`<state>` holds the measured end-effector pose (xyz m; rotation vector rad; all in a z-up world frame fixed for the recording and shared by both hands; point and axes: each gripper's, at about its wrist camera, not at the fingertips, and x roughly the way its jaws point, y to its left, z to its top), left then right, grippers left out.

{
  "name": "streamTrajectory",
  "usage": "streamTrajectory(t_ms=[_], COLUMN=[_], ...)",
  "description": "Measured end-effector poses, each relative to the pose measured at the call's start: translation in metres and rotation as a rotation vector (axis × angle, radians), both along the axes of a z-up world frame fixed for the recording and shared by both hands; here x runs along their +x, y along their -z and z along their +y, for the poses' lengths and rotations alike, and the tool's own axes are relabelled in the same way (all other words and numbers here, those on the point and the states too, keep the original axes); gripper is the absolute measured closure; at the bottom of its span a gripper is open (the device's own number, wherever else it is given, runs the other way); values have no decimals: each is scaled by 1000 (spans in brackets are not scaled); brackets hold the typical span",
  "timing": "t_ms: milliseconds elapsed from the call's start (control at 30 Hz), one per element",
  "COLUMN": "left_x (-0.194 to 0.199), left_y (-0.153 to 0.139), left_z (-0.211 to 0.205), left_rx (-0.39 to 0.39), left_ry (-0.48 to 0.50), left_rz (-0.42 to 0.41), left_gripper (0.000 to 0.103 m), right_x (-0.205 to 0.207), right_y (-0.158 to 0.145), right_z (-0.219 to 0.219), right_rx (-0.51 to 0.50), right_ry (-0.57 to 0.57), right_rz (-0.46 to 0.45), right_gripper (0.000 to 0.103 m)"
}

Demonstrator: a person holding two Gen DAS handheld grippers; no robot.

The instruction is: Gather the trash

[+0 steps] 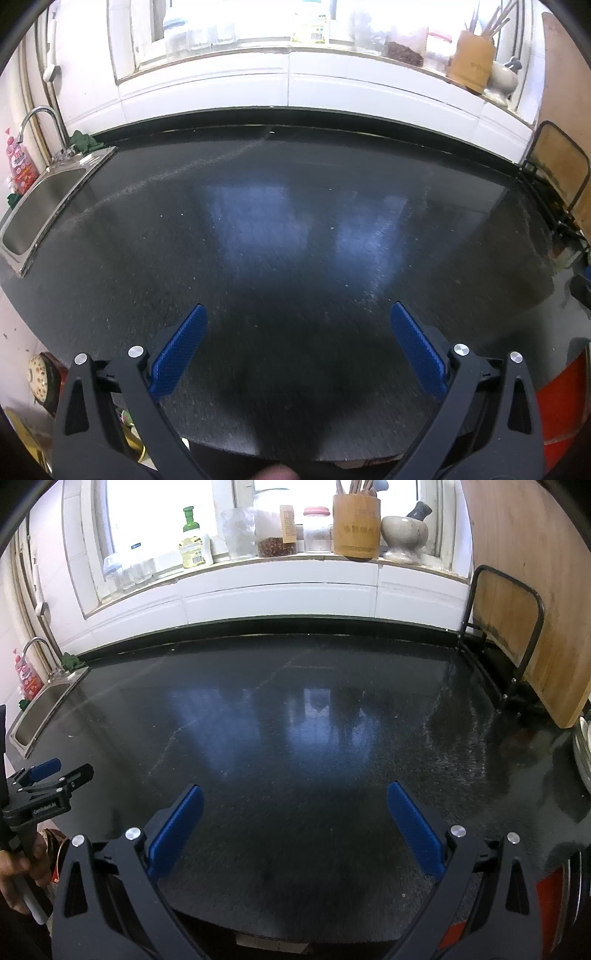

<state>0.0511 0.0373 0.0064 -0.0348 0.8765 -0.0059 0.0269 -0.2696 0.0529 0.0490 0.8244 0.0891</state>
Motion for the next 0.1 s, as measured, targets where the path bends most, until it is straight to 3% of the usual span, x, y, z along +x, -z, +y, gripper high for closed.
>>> streamTrajectory(t_ms=[100], left_x=[8], left_y=[6], left_z=[2], left_rx=[-22], left_ry=[16], left_rz=[17], left_gripper=[7], right_x=[7], right_y=[5], right_z=[-4], right_rx=[29], right_ry=[-12], right_rz=[5], right_gripper=[7])
